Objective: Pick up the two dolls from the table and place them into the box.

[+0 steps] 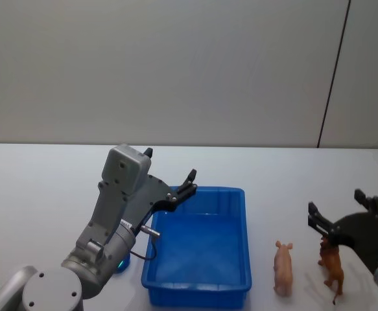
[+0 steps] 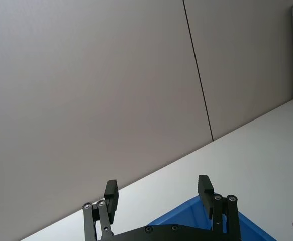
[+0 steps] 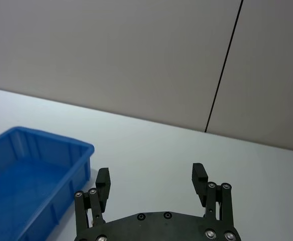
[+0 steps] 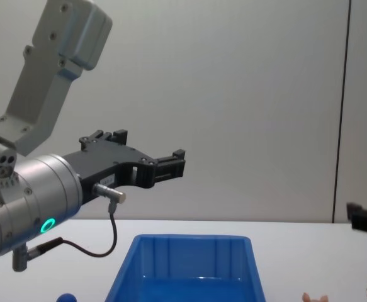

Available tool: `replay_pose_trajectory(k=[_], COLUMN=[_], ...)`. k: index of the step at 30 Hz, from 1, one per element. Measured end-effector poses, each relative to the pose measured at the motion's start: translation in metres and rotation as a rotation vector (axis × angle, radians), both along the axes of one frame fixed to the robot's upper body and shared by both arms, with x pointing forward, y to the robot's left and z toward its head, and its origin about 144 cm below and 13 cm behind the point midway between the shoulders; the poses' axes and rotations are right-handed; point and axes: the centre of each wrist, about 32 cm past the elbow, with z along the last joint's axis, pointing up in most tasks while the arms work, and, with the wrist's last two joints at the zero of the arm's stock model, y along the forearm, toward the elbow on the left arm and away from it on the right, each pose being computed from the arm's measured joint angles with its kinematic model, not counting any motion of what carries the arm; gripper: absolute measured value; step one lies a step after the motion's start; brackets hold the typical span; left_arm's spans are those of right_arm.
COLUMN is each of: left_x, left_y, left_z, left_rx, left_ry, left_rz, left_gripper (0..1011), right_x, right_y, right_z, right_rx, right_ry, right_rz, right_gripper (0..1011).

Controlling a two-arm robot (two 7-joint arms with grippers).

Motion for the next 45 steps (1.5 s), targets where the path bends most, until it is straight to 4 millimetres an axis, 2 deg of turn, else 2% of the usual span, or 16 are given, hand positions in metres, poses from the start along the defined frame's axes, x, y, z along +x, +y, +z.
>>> replay_pose_trajectory(k=[19,38,45], left_x=[0.000,0.000,0.000], left_y=[0.000,0.000,0.000], left_z=[0.000,0.000,0.000], left_rx=[0.000,0.000,0.000], left_ry=[0.000,0.000,0.000], left_rz=[0.000,0.000,0.000], left_gripper=[1001,1001,1001], right_x=[-0.015,-0.022,-0.021], right_y=[0.000,0.002,0.003], right_z=[-0.026,-0.051,-0.059], right_rx=[-0.049,-0.010,0.014], right_ry=[0.158,0.282,0.307], right_rz=[-0.048,-0.091,-0.089], right_gripper=[1001,1000,868])
